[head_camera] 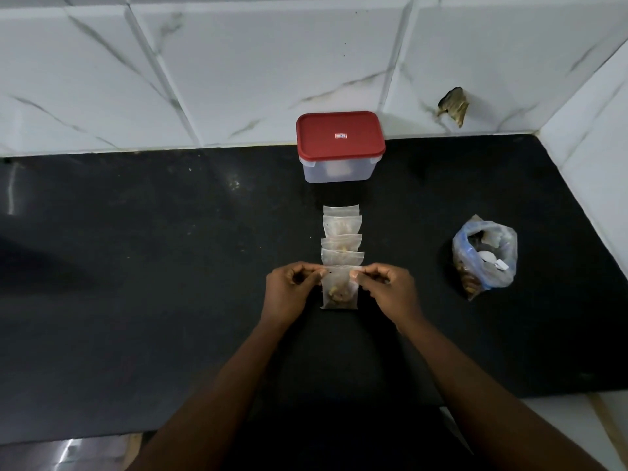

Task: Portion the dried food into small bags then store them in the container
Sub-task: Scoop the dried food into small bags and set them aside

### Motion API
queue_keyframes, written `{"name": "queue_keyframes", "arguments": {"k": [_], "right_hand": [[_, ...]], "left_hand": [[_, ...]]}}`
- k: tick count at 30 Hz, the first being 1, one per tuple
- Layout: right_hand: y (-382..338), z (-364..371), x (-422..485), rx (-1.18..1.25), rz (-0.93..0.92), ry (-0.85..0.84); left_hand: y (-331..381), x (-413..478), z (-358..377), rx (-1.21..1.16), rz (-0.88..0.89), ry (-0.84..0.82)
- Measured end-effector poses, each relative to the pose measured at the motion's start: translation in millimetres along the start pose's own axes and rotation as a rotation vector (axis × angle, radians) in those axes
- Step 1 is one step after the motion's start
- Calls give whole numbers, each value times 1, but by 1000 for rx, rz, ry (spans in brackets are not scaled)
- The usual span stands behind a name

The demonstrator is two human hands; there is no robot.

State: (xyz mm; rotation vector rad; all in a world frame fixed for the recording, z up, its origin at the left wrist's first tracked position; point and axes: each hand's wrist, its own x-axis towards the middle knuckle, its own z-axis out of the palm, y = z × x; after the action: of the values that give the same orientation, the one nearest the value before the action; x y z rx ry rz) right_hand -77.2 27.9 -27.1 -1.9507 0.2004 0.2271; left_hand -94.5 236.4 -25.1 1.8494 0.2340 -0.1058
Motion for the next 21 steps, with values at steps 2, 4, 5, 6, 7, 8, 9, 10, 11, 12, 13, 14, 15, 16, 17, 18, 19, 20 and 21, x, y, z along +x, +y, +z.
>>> {"name": "queue_keyframes", "arguments": {"k": [2, 4, 5, 6, 7, 8, 9, 10, 11, 12, 13, 14, 15, 16, 17, 18, 19, 20, 21], "right_hand": [[-1, 2, 0, -31, -9, 14], [-2, 4, 1, -46, -13, 29], [-2, 4, 1, -44, -8, 28], [-2, 4, 2, -39, 1, 17], [-2, 4, 3, -39, 9, 0], [-3, 3, 3, -40, 18, -17], [-3, 2, 3, -41, 27, -25], [-4, 0, 3, -38, 34, -22], [-4, -1, 3, -35, 39, -13], [-5, -1, 3, -32, 42, -4], [-7, -2, 3, -29, 46, 5], [-7, -1, 3, -24, 51, 15], [-8, -1, 2, -18, 60, 30], [-9, 0, 2, -10, 70, 43], [-10, 1, 1, -2, 80, 52], [-11, 1, 1, 4, 90, 56], [-12, 2, 1, 9, 99, 54], [-12, 2, 0, 12, 106, 50], [-13, 1, 0, 12, 109, 46]], "left_hand": [[1, 2, 1, 34, 1, 5], [0, 3, 3, 44, -7, 10], [-1, 4, 3, 43, -11, 9], [-3, 5, 3, 39, -16, 4], [-4, 6, 2, 34, -19, -3], [-5, 7, 1, 27, -24, -11], [-5, 7, 0, 16, -34, -16], [-5, 7, 0, 1, -45, -16], [-4, 6, 0, -17, -57, -14], [-4, 6, 0, -33, -70, -14], [-4, 6, 0, -44, -79, -17], [-4, 6, 1, -51, -84, -21], [-4, 7, 1, -55, -85, -23], [-4, 7, 2, -54, -85, -21], [-5, 7, 2, -50, -86, -17], [-5, 7, 3, -44, -87, -13], [-5, 7, 3, -37, -85, -8], [-4, 8, 3, -30, -81, 0], [-4, 8, 3, -22, -75, 6]]}}
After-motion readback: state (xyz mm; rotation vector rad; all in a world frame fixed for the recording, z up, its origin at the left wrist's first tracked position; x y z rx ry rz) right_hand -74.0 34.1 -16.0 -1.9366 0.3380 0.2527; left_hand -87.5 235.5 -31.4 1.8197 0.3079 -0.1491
